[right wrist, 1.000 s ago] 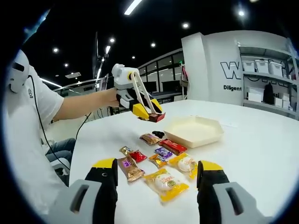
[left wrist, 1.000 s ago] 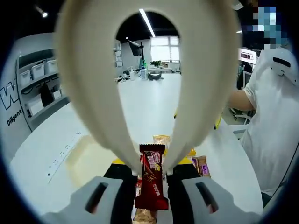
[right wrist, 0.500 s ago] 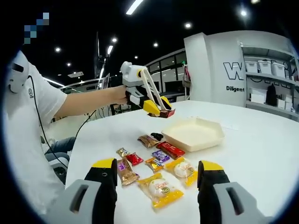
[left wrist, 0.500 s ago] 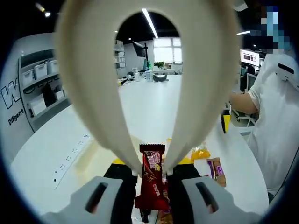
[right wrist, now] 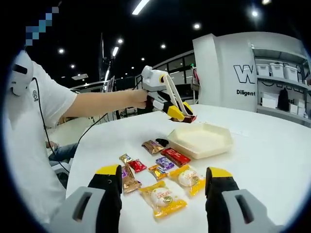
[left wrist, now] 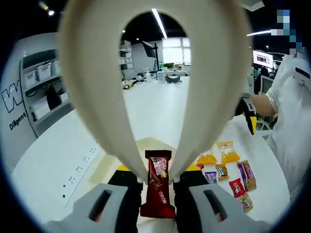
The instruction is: Place the target food into the container with the food tongs after gripping and lifting it, then release it inside without dropping or visibly crushing the food.
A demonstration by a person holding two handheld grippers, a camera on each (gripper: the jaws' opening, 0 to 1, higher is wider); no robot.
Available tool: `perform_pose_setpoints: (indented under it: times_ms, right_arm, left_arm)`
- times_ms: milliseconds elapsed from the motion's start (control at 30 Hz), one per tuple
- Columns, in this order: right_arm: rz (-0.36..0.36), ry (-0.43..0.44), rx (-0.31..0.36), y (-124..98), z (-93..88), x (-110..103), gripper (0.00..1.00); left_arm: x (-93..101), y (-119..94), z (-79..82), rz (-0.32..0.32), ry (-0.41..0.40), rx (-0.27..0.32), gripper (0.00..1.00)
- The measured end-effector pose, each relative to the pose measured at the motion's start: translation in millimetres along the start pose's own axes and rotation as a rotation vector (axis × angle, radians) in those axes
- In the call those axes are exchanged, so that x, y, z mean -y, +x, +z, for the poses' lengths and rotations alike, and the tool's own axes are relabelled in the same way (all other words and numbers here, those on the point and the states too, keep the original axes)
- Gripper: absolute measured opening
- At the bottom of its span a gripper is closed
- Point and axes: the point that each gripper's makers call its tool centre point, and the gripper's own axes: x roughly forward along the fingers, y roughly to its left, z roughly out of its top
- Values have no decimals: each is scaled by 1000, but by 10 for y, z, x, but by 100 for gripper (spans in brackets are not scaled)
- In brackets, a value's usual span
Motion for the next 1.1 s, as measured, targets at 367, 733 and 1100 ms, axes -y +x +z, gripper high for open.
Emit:
perform_pose_setpoints:
  times_ms: [367,733,1100]
  right_arm:
    - [-11,11,-14,-28,-76,86,69]
    - [-22,29,-26,-44,-159,146,69]
    - [-33,42,-36,-53,-220,202,68]
  left_arm:
    - [-311,317,-119,-7,20,-35,22]
    - [-547,637,-229,-32,54,-70,22]
    - [-648,744,-349,-49,68,-99,22]
